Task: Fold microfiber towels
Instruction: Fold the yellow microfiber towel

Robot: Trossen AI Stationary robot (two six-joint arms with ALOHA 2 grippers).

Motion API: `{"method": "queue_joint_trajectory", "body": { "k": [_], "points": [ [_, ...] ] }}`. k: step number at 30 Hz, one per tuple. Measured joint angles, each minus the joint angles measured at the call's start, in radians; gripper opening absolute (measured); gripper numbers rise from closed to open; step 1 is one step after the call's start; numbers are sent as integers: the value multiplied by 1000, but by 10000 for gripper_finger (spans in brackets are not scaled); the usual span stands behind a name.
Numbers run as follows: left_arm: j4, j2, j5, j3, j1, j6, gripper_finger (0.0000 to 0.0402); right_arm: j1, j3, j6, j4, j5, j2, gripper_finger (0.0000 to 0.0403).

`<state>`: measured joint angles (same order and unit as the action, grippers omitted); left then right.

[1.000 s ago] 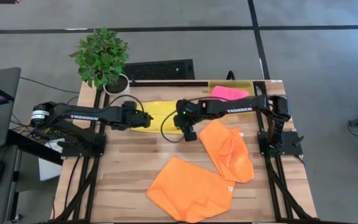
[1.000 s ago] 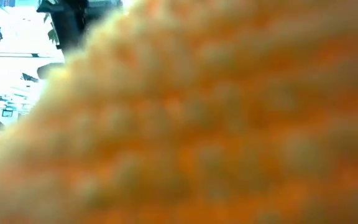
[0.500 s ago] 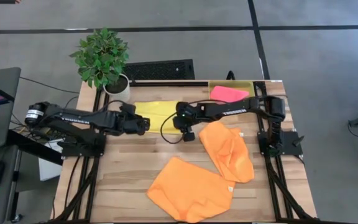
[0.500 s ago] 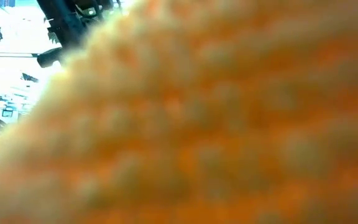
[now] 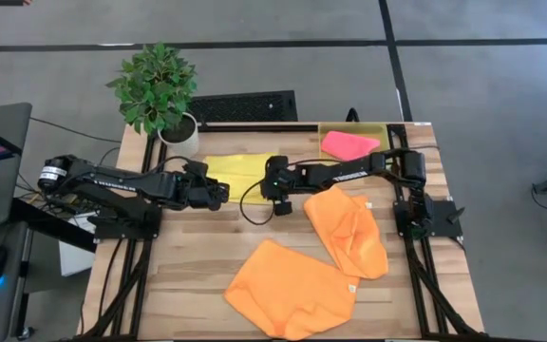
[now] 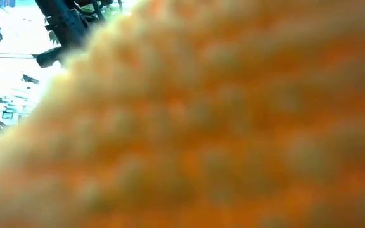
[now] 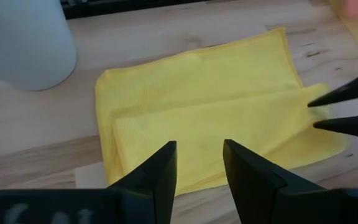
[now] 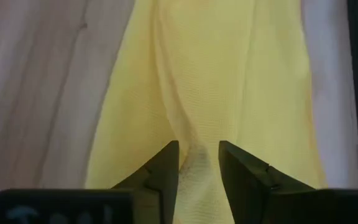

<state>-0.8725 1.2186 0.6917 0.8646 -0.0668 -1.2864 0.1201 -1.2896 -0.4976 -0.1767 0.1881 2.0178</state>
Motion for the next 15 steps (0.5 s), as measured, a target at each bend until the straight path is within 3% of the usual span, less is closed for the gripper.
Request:
{"method": "queue_joint_trajectory", "body": {
  "k": [4, 8, 15],
  "points": [
    [0, 0, 2, 0, 0, 0, 123, 9, 0, 0, -13, -3, 0, 96],
    [0, 0, 2, 0, 0, 4, 123, 11, -3, 1, -17, -4, 0, 22],
    [0, 0, 1, 0, 0, 7, 123, 51, -71, 103, -17, -5, -2, 7]
  ]
}}
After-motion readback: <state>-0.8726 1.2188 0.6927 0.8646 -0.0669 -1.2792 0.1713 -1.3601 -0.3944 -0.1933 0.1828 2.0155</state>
